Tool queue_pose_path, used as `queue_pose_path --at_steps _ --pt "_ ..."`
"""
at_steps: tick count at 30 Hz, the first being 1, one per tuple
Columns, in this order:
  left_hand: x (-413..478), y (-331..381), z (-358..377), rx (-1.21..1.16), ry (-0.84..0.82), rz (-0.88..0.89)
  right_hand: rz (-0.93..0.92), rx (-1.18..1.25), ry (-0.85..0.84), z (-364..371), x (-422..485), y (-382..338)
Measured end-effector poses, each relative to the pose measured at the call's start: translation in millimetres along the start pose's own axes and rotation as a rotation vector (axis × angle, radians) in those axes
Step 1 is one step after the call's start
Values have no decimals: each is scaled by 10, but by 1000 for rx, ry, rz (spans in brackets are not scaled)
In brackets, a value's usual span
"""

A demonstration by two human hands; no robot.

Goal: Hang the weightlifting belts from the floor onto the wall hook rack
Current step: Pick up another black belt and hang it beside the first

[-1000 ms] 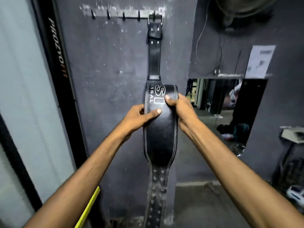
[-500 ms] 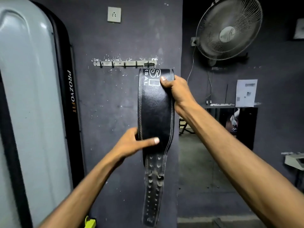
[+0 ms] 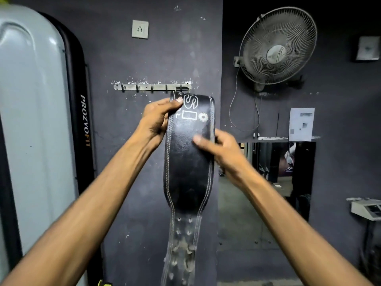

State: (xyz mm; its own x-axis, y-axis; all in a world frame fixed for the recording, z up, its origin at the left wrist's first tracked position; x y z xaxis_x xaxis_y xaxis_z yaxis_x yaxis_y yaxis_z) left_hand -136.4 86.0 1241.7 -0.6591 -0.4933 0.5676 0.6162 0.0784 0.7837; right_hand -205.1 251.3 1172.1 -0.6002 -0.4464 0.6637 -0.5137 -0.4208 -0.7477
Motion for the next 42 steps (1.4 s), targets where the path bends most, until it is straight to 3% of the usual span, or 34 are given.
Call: queue_pose_path --at_steps 4,7,11,15,19,22,26,31,35,42 --pt "11 -32 -98 43 21 41 5 -328 -208 55 -559 745" --pt "15 -56 -185 63 37 61 81 -388 -258 53 -552 979" --pt "20 -85 -357 58 59 62 57 -228 -179 53 -41 626" --pt "-59 -113 -522 110 11 96 256 67 -68 251 545 269" --pt "-208 -146 -656 158 -57 125 304 150 26 463 860 121" --pt "-197 -136 -785 111 -55 20 307 219 86 620 816 116" --pt "8 -57 -905 167 -21 -199 168 198 79 795 581 68" --pt "119 22 -943 39 -29 -236 13 122 64 852 364 8" --pt "92 12 -957 -35 -95 -163 157 76 68 867 465 -32" --pt "-122 -36 -1128 215 -238 5 259 151 164 1029 794 44"
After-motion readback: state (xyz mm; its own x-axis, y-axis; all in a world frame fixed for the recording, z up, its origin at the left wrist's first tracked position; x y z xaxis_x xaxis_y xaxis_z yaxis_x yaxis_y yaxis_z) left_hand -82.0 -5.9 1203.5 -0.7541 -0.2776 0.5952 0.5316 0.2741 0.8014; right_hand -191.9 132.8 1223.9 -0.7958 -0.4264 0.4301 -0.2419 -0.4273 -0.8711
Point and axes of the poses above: each hand's wrist, its own x-axis towards the middle knuckle, its own z-axis out of the palm, y = z × x, the point moved 5 cm from there along x, towards the middle knuckle, and after that the axes turned 8 degrees about y, right-handed, at the moved point
